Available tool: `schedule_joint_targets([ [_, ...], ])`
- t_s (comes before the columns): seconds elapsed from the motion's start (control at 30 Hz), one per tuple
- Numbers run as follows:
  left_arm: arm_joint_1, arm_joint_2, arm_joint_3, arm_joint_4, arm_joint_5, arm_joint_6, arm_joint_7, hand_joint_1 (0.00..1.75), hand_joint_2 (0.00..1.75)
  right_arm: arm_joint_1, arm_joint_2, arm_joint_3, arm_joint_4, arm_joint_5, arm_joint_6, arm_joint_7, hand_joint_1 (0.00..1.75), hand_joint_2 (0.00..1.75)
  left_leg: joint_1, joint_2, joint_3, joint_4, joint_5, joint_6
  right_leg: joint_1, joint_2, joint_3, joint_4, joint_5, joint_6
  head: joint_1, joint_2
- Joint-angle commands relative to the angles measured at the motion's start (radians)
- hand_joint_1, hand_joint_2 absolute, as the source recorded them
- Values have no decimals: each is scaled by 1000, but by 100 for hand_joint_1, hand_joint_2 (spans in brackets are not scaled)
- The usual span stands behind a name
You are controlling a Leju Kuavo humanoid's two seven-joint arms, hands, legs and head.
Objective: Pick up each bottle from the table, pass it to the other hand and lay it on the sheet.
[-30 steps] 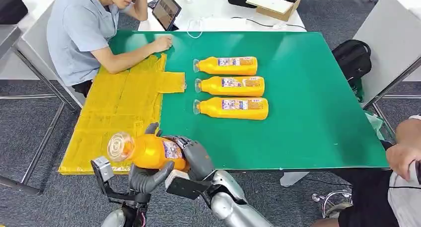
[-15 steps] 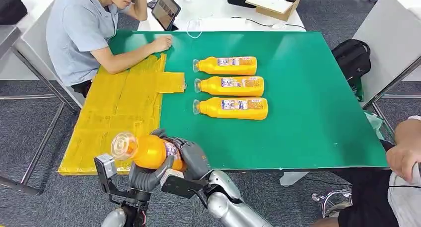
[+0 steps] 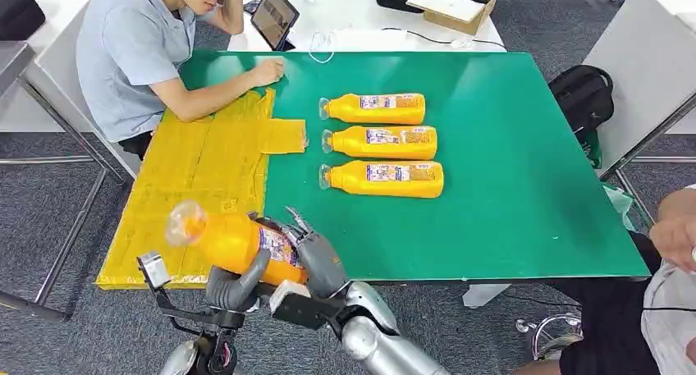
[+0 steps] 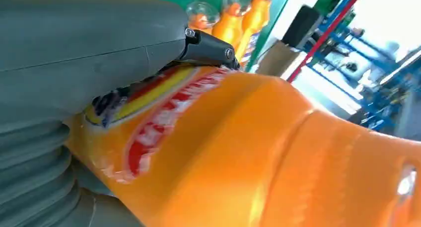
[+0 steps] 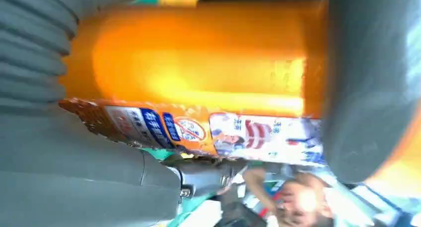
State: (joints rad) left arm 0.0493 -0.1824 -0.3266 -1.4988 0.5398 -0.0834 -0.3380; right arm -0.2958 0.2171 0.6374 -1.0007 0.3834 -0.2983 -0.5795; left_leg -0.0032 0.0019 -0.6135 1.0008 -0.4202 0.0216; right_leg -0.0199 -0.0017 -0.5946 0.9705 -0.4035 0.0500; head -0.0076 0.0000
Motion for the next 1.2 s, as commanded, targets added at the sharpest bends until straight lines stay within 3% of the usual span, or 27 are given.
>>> schedule_joint_targets([
  [0.03,-84,-20,24,36,-30,92,-14,175,175,73,-49,28,-146,-6,-25,-40,0,0,1,-3,2,0,-1,-1,2,-3,4,0,-2,-2,0,0],
  [0.13,-128,17,1,102,-292,339,-73,175,175,111,-71,28,-215,20,-97,-81,0,0,1,-3,3,-1,-1,-1,1,-3,4,-1,-2,-2,0,0],
  [0.23,-141,57,14,150,-407,364,-79,175,175,145,-99,19,-274,39,-132,-92,0,0,2,-6,5,-2,-1,-2,2,-6,7,-2,-3,-3,0,0],
  [0.43,-134,58,19,139,-411,362,-78,175,175,144,-100,15,-273,39,-130,-92,0,0,1,-2,3,-1,-1,-1,1,-2,4,-1,-1,-2,0,0],
  [0.6,-151,100,40,141,-680,400,-62,175,175,173,-103,-41,-311,63,-167,-112,0,0,2,-2,7,-1,-3,-2,2,-1,8,-1,-3,-3,0,0],
  [0.73,-254,108,118,240,-892,450,-28,175,175,186,-105,-44,-383,50,-253,-119,0,0,2,-3,2,0,-1,-2,2,-2,3,0,-2,-3,0,0],
  [0.93,-484,146,197,601,-1193,588,35,175,175,213,-101,-29,-428,56,-398,-119,0,0,2,-5,3,-1,1,-3,2,-4,5,0,-1,-3,0,0],
  [1.03,-551,179,183,727,-1388,641,83,175,175,238,-90,-65,-455,86,-400,-119,0,0,2,-3,3,-1,2,-2,2,-3,4,0,0,-3,0,0],
  [1.2,-611,196,156,822,-1551,611,175,175,175,252,-91,-95,-472,69,-398,-119,0,0,2,-3,3,0,1,-2,2,-3,4,1,-1,-2,-1,0],
])
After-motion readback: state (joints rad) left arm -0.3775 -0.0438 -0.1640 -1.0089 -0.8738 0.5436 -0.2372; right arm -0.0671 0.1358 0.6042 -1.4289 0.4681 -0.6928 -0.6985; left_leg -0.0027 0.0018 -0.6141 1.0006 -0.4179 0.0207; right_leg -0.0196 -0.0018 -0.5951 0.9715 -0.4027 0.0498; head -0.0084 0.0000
